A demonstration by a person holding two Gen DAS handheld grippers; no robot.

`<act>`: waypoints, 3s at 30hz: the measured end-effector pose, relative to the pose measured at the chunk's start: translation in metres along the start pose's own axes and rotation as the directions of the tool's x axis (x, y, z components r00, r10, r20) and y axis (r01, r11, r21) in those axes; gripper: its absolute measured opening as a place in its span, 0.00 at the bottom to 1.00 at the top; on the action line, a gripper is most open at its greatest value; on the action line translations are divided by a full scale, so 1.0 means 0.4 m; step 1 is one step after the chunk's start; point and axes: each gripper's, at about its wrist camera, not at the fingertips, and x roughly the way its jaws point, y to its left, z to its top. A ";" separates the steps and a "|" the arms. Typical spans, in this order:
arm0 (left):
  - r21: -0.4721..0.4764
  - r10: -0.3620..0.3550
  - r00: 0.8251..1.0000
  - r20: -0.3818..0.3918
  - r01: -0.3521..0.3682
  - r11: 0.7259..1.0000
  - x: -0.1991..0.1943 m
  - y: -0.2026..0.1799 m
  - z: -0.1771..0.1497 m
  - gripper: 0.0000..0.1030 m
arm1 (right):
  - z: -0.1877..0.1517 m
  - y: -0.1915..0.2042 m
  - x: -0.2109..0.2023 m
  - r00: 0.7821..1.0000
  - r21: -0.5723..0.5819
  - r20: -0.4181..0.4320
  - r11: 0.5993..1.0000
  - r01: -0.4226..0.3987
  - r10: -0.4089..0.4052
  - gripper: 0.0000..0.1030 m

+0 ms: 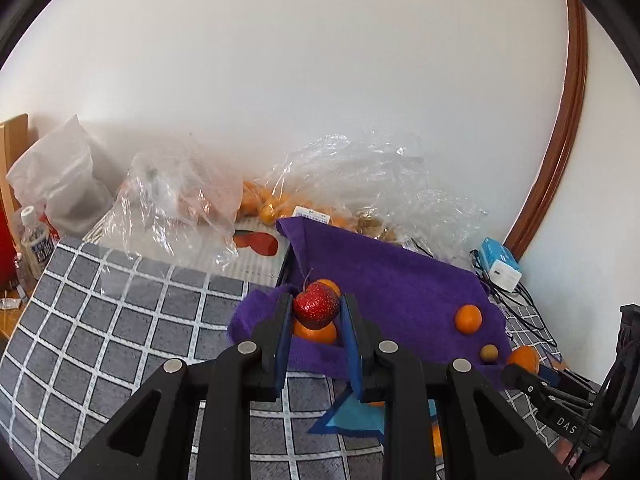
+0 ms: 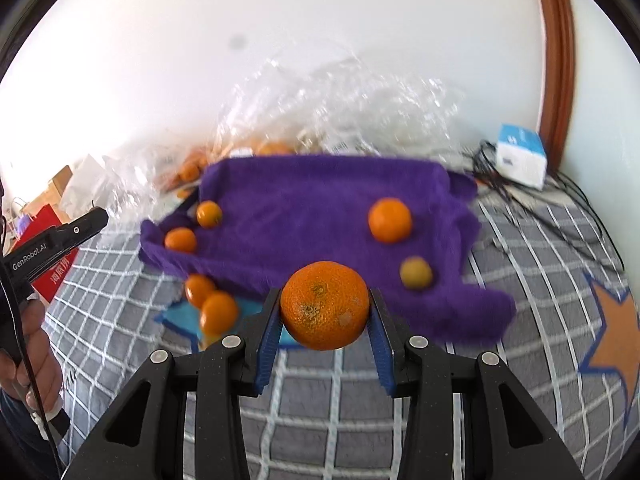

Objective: Organize fruits
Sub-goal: 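Carry the strawberry and the large orange onto the purple towel with both grippers, then open both grippers over the towel and withdraw toward the star mat, then grasp an orange with the right gripper from the star mat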

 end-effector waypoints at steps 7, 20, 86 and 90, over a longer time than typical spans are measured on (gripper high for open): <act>0.025 0.018 1.000 -0.023 -0.017 1.000 0.071 -0.027 0.061 0.22 | 0.065 0.004 0.058 1.000 -0.005 0.018 1.000 0.006 -0.006 0.40; 0.068 0.045 0.996 -0.074 -0.040 0.997 0.202 -0.034 -0.024 0.22 | 0.042 -0.025 0.182 0.998 0.008 -0.048 0.999 0.035 -0.035 0.40; 0.088 0.150 0.983 -0.101 -0.141 0.986 0.007 0.091 -0.112 0.52 | -0.079 0.080 0.017 0.995 0.027 -0.069 0.997 0.067 -0.065 0.72; 0.051 0.146 0.980 -0.137 -0.140 0.989 0.009 0.131 -0.139 0.55 | -0.096 0.121 0.028 0.996 -0.006 -0.085 0.999 0.033 -0.033 0.72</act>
